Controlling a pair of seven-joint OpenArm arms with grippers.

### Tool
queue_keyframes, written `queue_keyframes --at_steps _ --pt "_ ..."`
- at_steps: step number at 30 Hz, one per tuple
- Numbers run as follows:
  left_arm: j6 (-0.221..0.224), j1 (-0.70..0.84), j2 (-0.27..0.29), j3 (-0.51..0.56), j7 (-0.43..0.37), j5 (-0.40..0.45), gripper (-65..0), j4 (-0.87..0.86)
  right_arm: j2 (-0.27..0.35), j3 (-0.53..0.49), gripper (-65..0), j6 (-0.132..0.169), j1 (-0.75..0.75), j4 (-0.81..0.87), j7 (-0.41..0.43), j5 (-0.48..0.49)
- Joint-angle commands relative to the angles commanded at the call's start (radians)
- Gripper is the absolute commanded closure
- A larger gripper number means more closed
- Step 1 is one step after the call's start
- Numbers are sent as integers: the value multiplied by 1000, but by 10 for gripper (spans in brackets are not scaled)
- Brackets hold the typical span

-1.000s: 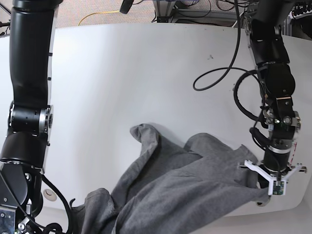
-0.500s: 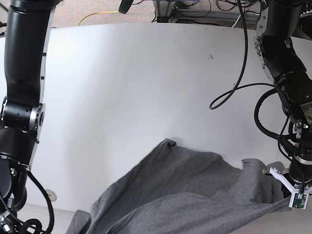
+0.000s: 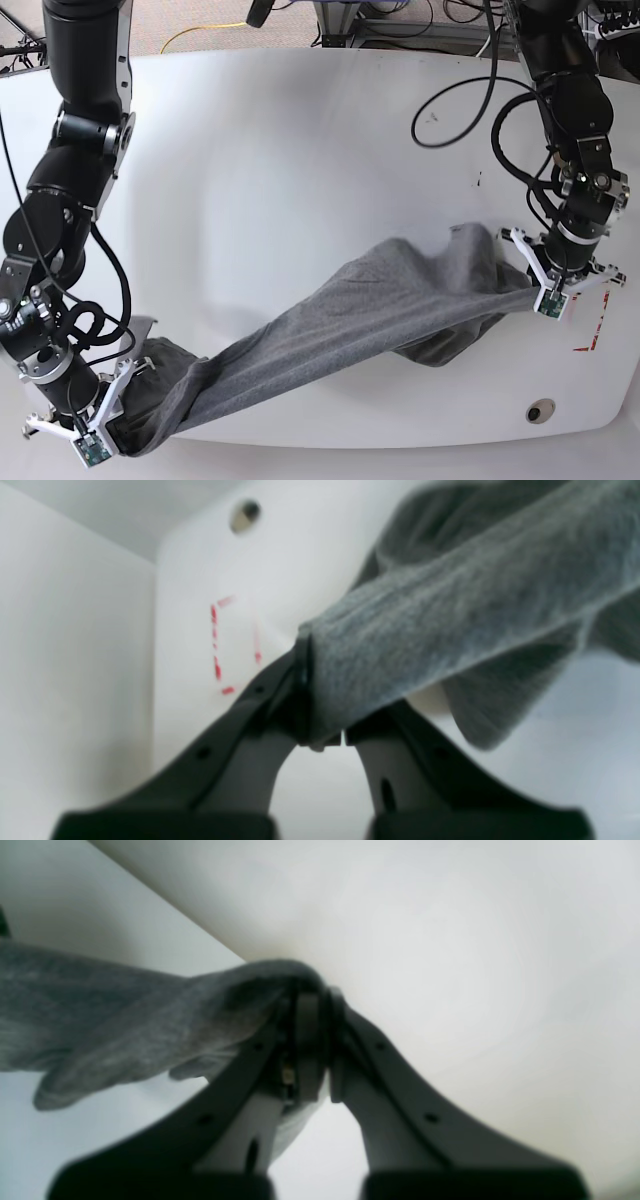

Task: Fold the T-shirt properly
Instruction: 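Stretch the shirt between both grippers and lay it flat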

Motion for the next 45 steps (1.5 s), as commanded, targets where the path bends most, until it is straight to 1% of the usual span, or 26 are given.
queue_keyframes --at_steps 4,8,10,13,14,16,20,25,32,35,38,40,44,45 --pt "0 141 2 0 0 0 0 14 -5 23 0 0 -147 84 0 3" --pt "0 261 5 -3 0 0 0 20 -12 75 0 0 -267 117 0 3" --pt "0 313 25 -9 0 0 0 20 -12 92 0 0 -325 133 3 3" --pt "0 397 64 -60 0 2 0 20 -14 124 0 0 -408 140 6 5" --pt "0 413 74 -69 0 2 0 20 -18 138 0 0 -428 140 6 5" --pt "0 448 94 -77 0 3 0 18 -49 178 0 0 -479 141 6 3" --pt "0 520 100 -78 0 5 0 17 -83 247 0 0 -586 141 5 2" --pt "0 565 98 -78 0 6 0 15 -149 292 0 0 -710 157 6 3" --pt "0 592 83 -78 0 8 -1 14 -232 373 0 0 -816 164 6 3" --pt "0 589 58 -78 0 8 -3 12 -261 384 0 0 -850 164 6 3" --pt "0 586 57 -77 0 8 -4 12 -281 385 0 0 -896 176 8 3" --pt "0 571 57 -77 0 9 -4 12 -307 385 -2 0 -925 180 8 3" --pt "0 562 29 -74 0 9 -6 12 -339 385 -49 0 -962 180 8 3" --pt "0 562 26 -72 0 9 -6 12 -348 385 -87 0 -974 180 8 3"
